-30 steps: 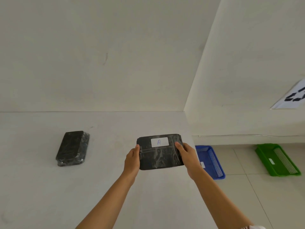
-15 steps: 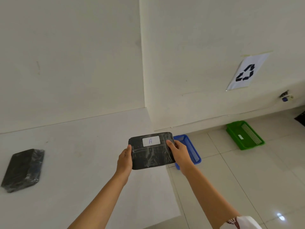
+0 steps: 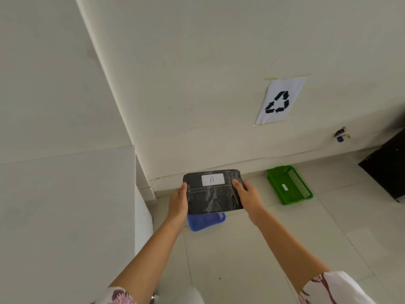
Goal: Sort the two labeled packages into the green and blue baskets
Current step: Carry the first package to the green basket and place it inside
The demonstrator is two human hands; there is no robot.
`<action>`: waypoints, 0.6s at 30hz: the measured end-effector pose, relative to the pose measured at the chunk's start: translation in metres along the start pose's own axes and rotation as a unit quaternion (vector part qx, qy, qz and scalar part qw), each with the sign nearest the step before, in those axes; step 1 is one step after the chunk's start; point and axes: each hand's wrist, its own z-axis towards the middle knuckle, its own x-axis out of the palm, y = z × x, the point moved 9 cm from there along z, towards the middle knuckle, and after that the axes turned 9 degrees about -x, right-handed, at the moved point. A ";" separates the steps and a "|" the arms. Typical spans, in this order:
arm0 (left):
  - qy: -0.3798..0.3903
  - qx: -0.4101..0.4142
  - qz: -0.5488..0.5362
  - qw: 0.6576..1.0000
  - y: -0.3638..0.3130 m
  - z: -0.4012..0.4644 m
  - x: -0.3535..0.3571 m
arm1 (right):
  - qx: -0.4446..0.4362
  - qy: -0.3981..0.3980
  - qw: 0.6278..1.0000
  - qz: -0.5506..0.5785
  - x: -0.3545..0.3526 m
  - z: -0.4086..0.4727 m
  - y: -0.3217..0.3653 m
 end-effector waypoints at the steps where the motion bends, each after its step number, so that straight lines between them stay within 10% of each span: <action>1: 0.003 -0.005 -0.001 1.000 0.002 0.002 0.020 | 0.004 -0.005 1.000 0.003 -0.018 0.007 -0.004; 18: 0.108 -0.070 -0.023 0.991 -0.052 0.099 0.367 | 0.101 -0.064 0.983 0.137 -0.302 0.196 -0.060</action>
